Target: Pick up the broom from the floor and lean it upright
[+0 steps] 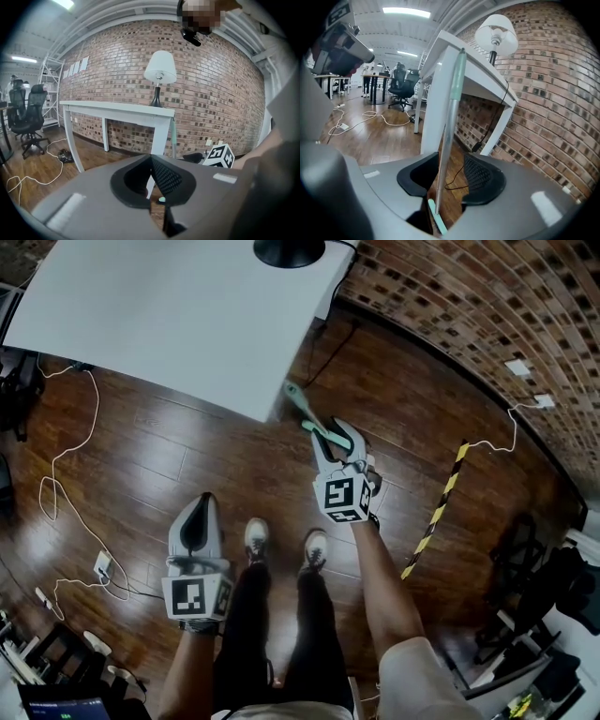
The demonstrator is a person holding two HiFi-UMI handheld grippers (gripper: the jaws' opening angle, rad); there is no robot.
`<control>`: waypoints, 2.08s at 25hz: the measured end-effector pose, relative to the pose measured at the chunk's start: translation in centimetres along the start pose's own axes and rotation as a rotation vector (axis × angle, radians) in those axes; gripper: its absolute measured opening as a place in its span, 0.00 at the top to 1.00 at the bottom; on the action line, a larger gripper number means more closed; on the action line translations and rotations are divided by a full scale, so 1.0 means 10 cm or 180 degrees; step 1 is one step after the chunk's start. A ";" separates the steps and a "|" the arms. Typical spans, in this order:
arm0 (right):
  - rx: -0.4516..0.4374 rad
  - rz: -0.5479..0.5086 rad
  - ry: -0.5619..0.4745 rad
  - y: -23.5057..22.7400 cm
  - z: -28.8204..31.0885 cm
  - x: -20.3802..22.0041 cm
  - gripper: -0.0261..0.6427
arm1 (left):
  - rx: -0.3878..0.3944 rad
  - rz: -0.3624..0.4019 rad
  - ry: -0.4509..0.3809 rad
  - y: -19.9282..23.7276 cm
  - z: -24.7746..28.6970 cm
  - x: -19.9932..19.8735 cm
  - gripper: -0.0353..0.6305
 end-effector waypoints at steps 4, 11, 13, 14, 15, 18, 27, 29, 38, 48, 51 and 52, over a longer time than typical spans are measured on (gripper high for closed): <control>0.0187 0.0209 -0.0085 -0.06 -0.35 -0.03 0.88 | 0.0062 -0.0044 -0.0071 -0.09 -0.02 -0.11 0.94; 0.0462 0.0598 -0.0279 -0.19 -1.06 -0.24 0.94 | 0.0158 -0.0042 -0.0238 -0.20 -0.09 -0.43 0.94; 0.0552 0.0717 -0.0389 -0.22 -1.30 -0.39 0.94 | 0.0222 -0.0014 -0.0352 -0.25 -0.12 -0.57 0.94; 0.0591 0.0768 -0.0451 -0.22 -1.42 -0.48 0.94 | 0.0240 0.0006 -0.0389 -0.26 -0.14 -0.63 0.94; 0.0623 0.0810 -0.0514 -0.22 -1.53 -0.57 0.94 | 0.0250 0.0033 -0.0414 -0.27 -0.16 -0.70 0.94; 0.0697 0.0907 -0.0696 -0.23 -1.87 -0.84 0.94 | 0.0275 0.0126 -0.0471 -0.33 -0.26 -0.91 0.94; 0.0919 0.0956 -0.1137 -0.16 -2.97 -1.62 0.94 | 0.0431 0.0244 -0.0866 -0.55 -0.68 -1.74 0.94; 0.0972 0.0944 -0.1218 -0.14 -3.13 -1.72 0.94 | 0.0480 0.0251 -0.0964 -0.58 -0.71 -1.87 0.94; 0.1100 0.0876 -0.1515 -0.09 -3.96 -2.35 0.94 | 0.0644 0.0293 -0.1270 -0.71 -1.19 -2.51 0.94; 0.1160 0.0792 -0.1599 -0.09 -4.15 -2.53 0.94 | 0.0687 0.0202 -0.1369 -0.72 -1.45 -2.61 0.94; 0.1215 0.0806 -0.1604 0.01 -4.21 -2.53 0.94 | 0.0725 0.0209 -0.1410 -0.67 -1.53 -2.61 0.94; 0.1227 0.0814 -0.1599 0.07 -4.23 -2.55 0.94 | 0.0732 0.0208 -0.1420 -0.63 -1.57 -2.62 0.94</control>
Point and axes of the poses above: the fingertips, and each gripper's own axes: z forward along the fingers, y to its left, x out of its underside, the point moved 10 cm from there along -z, backward along the fingers, and after that the axes turned 11 degrees about -x, right-handed, at the moved point
